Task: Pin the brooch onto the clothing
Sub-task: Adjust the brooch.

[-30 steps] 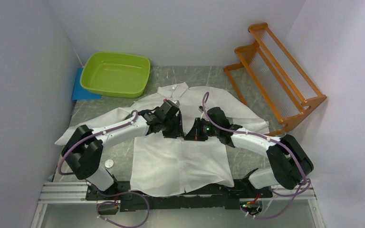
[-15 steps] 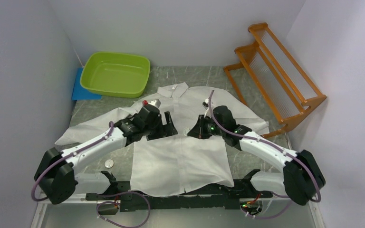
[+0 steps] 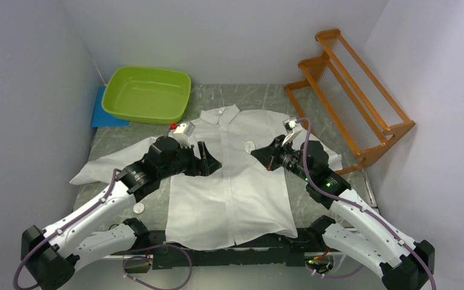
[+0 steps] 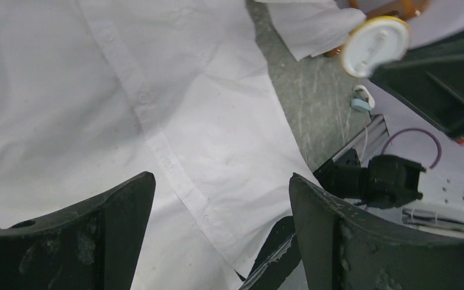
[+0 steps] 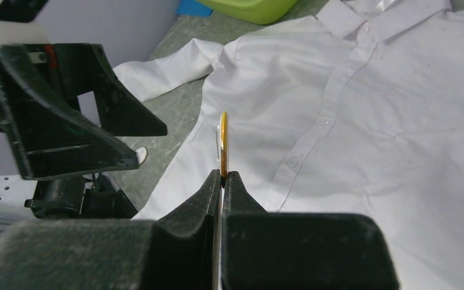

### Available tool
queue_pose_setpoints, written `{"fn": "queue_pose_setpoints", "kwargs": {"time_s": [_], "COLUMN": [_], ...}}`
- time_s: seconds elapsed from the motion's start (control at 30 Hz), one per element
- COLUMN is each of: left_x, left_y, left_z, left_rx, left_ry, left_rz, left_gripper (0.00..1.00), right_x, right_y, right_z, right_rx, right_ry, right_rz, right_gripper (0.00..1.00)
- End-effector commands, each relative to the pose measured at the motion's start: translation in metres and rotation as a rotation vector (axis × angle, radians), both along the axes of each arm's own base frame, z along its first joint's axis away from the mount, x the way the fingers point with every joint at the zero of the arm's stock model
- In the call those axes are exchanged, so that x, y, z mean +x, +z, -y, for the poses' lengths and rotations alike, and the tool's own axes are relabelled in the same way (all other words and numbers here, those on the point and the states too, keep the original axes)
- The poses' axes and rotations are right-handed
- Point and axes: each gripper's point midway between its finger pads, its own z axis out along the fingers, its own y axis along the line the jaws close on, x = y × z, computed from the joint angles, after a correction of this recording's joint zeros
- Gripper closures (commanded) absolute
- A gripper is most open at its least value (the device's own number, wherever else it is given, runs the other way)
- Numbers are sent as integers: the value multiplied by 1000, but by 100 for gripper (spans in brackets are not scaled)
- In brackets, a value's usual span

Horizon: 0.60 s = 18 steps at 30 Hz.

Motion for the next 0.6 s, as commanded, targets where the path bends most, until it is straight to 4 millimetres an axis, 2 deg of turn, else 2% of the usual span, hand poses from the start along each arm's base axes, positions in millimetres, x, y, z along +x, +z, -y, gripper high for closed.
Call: {"fn": "queue_pose_setpoints", "kwargs": {"time_s": [0.0, 0.13, 0.23, 0.37, 0.57], "left_x": [-6, -9, -16, -25, -33], "left_y": [41, 50, 61, 75, 98], "left_z": [5, 1, 6, 19, 38], "left_rx": [-64, -81, -112, -176, -276], "left_ry": [-117, -118, -167, -248, -350], "left_rz": [209, 255, 273, 290, 322], "left_gripper": [13, 13, 15, 21, 29], "right_x": [3, -14, -28, -36, -61], "right_y": [19, 28, 40, 46, 53], "right_z": [-1, -11, -14, -17, -38], "right_rx": [1, 46, 97, 114, 142], "right_ry": [16, 127, 192, 239, 457], "right_rz": [101, 152, 226, 244, 233], "right_gripper": [100, 100, 100, 100, 100]}}
